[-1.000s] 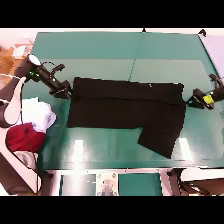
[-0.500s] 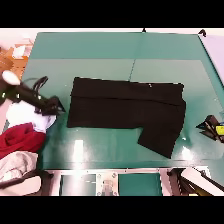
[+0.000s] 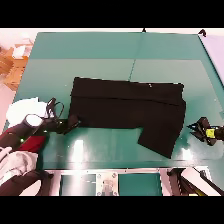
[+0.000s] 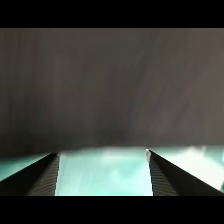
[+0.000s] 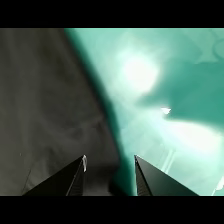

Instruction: Fold the shirts.

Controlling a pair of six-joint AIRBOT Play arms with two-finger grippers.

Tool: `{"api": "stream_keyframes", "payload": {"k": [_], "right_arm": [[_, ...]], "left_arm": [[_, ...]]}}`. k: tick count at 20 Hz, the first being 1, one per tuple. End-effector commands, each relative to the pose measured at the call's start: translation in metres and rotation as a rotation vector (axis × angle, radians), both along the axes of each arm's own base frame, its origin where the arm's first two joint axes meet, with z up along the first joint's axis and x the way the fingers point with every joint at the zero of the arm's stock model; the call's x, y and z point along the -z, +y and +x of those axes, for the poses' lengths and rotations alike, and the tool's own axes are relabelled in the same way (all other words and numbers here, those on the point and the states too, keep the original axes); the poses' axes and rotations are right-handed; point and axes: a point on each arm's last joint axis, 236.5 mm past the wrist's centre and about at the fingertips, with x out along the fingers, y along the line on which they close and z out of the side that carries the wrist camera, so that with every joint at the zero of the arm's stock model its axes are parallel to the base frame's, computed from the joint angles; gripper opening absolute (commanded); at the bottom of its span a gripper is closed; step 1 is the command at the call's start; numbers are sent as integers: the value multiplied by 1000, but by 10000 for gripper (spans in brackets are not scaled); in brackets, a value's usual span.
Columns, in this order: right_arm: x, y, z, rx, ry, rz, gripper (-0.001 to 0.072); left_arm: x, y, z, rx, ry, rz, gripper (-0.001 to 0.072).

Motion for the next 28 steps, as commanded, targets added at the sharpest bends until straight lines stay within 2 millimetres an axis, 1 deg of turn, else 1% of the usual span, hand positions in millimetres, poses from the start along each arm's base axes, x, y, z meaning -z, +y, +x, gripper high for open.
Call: {"api": "stream_keyframes", "payload": {"k": [1,3,5,7,9,10,11,12,13,14,15,16,17,20,22,23,24,27,28], "right_arm": [[-1,11,9,-25,-23,9,368],[-2,12,13,-24,-35,11,368],[-2,13,13,-27,-35,10,369],[-2,13,13,-27,-35,11,369],[-2,13,13,-27,-35,12,368],[-2,15,12,-29,-30,20,369],[-1,19,9,-34,-23,33,368],[1,23,6,-40,-13,49,369],[3,27,2,-50,2,58,370],[6,28,-6,-72,30,56,373],[10,28,-17,-102,71,45,421],[12,30,-26,-127,106,50,442],[14,35,-33,-145,131,69,446],[24,58,-43,-167,146,145,448],[37,74,-55,-181,184,189,448],[41,80,-55,-176,188,208,449],[41,85,-48,-182,162,225,448],[37,93,-23,-184,59,235,448],[36,93,-17,-188,36,230,448]], "left_arm": [[4,-2,24,-206,-48,-33,621],[19,-23,12,-206,26,-68,621],[28,-36,8,-232,61,-88,621],[27,-40,7,-236,60,-93,620],[27,-38,10,-246,50,-87,591],[27,-36,11,-249,42,-81,590],[27,-33,14,-255,28,-70,477],[27,-30,17,-259,12,-59,119],[26,-28,20,-262,-3,-50,31],[26,-26,22,-252,-20,-36,25],[26,-25,23,-236,-35,-23,25],[26,-25,23,-233,-41,-19,25],[26,-25,23,-233,-41,-19,25],[26,-25,22,-230,-38,-20,25],[26,-25,22,-230,-38,-20,25],[26,-26,22,-230,-38,-20,25],[26,-25,22,-230,-38,-21,25],[26,-25,22,-233,-37,-23,25],[26,-25,22,-233,-37,-23,25]]}}
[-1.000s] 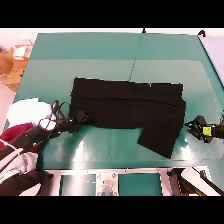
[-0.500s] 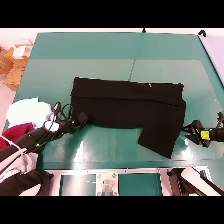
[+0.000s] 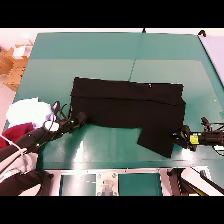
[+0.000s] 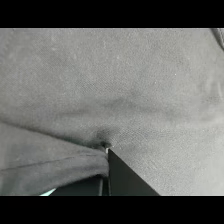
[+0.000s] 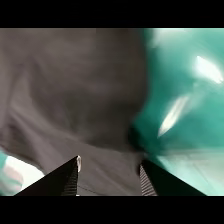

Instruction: Fold the shirts.

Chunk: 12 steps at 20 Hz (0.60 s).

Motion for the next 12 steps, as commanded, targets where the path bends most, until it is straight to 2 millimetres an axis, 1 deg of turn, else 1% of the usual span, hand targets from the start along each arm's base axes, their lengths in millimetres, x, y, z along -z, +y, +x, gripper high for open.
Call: {"api": "stream_keyframes", "payload": {"k": [1,4,5,6,7,8,10,12], "right_arm": [[0,6,20,5,-83,3,448],[-6,8,32,10,-144,15,446],[-9,9,36,14,-166,23,434],[-11,10,38,13,-180,29,334],[-12,11,38,9,-180,35,207],[-14,15,35,-21,-190,47,129],[-23,22,34,-53,-203,79,20],[-33,20,41,-36,-233,73,17]], "left_arm": [[-1,0,0,0,-1,-2,25],[-1,-1,0,0,-1,-2,25],[-1,-1,0,0,-1,-2,25],[-1,-1,0,1,0,-3,25],[-1,-3,-2,8,6,-9,25],[-1,-4,-3,15,10,-13,25],[-5,-7,-2,39,-4,-9,25],[-17,-17,1,107,-42,-7,24]]}}
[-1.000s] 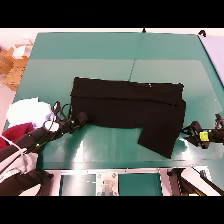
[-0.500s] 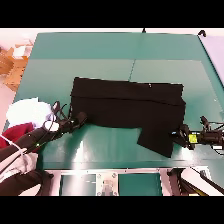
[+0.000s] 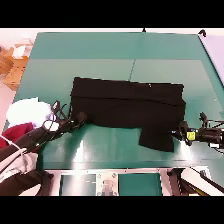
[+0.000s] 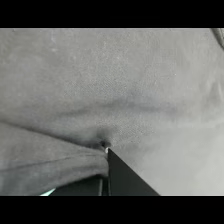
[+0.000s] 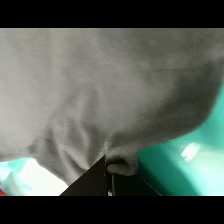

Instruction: Fold the shirts.

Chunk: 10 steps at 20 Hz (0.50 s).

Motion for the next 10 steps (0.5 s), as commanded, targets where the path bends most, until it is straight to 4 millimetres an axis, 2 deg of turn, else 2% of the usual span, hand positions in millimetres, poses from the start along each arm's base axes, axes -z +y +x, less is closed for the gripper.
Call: {"api": "stream_keyframes", "payload": {"k": [1,3,4,6,8,10], "right_arm": [[-18,3,6,8,-36,15,16],[-21,-6,0,42,20,-28,16],[-18,-12,-10,61,82,-58,16],[-15,-23,-27,84,171,-119,16],[-23,-28,-28,106,178,-143,16],[-44,-33,-21,109,152,-157,15]], "left_arm": [[-20,-14,1,94,-49,-8,23],[-39,-17,1,127,-103,-10,23],[-46,-16,-2,135,-104,-21,23],[-51,-8,-13,163,-62,-20,23],[-46,7,-23,182,1,16,23],[-52,13,-24,214,29,41,22]]}}
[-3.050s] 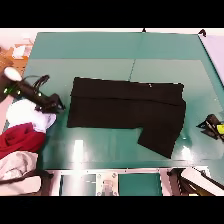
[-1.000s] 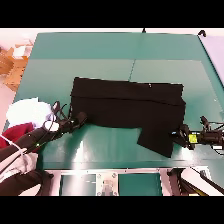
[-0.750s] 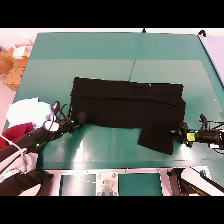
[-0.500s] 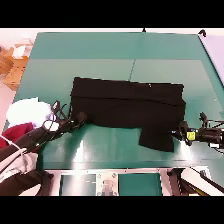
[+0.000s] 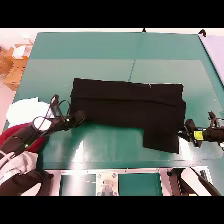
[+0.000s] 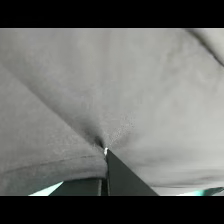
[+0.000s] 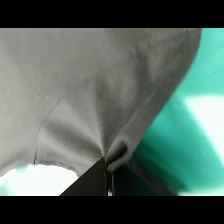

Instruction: Fold the shirts.

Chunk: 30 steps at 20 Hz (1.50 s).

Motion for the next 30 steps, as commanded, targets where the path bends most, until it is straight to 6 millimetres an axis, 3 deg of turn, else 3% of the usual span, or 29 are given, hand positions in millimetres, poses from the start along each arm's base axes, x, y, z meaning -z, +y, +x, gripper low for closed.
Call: {"api": "stream_keyframes", "payload": {"k": [1,5,9,13,15,17,18,19,20,22,23,25,27,28,29,30], "right_arm": [[-28,-13,1,25,15,-47,15],[-84,-27,39,21,-135,-105,16],[-108,-23,99,19,-288,-113,16],[-96,-33,158,29,-298,-85,16],[-78,-39,188,28,-281,-68,16],[-52,-41,214,17,-260,-63,17],[-38,-41,228,12,-248,-64,17],[-24,-41,239,7,-238,-64,19],[-14,-40,247,2,-230,-63,88],[-12,-48,261,-15,-247,-74,437],[-24,-57,268,-38,-289,-102,496],[-54,-80,271,-128,-365,-160,535],[-64,-106,254,-205,-361,-208,606],[-61,-118,245,-225,-348,-222,607],[-53,-124,234,-249,-328,-222,606],[-42,-127,223,-272,-303,-208,608]], "left_arm": [[-10,12,-7,68,43,63,22],[-55,7,30,103,-79,93,22],[-71,-5,79,157,-140,126,22],[-72,-7,147,157,-169,159,23],[-62,3,181,135,-159,164,23],[-45,-1,206,174,-177,181,26],[-37,-9,218,181,-185,164,150],[-27,-13,230,164,-190,141,396],[-19,-16,237,143,-180,116,427],[-15,-9,245,124,-180,121,432],[-23,-1,249,122,-181,115,432],[-41,15,248,164,-153,105,432],[-61,33,241,206,-117,88,433],[-71,43,239,213,-112,82,523],[-81,52,240,210,-115,79,720],[-86,59,241,208,-117,79,714]]}}
